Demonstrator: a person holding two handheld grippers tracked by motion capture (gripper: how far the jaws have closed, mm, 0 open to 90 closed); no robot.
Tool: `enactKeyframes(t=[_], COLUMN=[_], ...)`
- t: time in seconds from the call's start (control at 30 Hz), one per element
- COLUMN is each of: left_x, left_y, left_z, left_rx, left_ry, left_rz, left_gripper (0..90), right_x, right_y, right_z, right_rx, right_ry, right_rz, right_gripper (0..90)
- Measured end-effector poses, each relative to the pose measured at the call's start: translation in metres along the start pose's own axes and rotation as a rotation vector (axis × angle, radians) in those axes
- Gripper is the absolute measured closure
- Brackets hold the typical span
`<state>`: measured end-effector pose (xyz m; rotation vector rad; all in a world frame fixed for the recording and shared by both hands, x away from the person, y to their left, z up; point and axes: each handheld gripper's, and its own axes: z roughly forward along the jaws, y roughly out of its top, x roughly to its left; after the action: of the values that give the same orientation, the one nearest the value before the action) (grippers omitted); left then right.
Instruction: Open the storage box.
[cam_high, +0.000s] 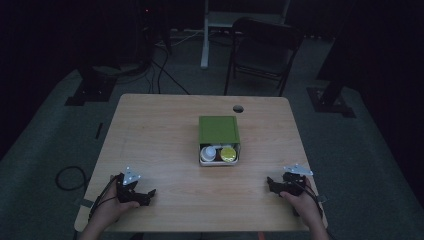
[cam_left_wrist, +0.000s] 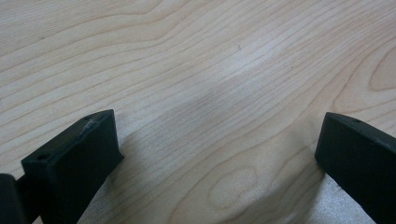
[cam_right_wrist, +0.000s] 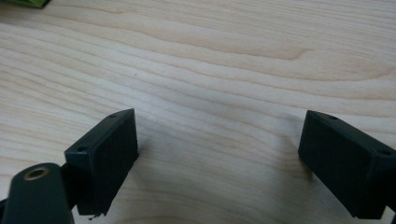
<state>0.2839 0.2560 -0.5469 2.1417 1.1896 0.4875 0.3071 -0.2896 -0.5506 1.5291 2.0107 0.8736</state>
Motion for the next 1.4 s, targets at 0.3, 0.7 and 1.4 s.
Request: enactKeyframes(t=[0.3, 0.7, 1.4], left_x=[0.0, 0.0, 0.0], left_y=[0.0, 0.0, 0.0], left_z=[0.0, 0.0, 0.0], left_rx=[0.0, 0.001, 0.001], left_ry=[0.0, 0.0, 0.0], left_rz=[0.0, 0.001, 0.001], left_gripper=[0.0, 0.0, 0.0], right_x=[0.012, 0.03, 0.067], right_y=[-0.002, 0.006, 0.024], right_z=[-0.003, -0.002, 0.002], right_rx=[-0.012, -0.047, -0.095], right_ry=[0.027, 0.032, -0.007], right_rz=[-0.002, -0.087, -0.291], right_gripper=[12.5, 14.2, 21.4])
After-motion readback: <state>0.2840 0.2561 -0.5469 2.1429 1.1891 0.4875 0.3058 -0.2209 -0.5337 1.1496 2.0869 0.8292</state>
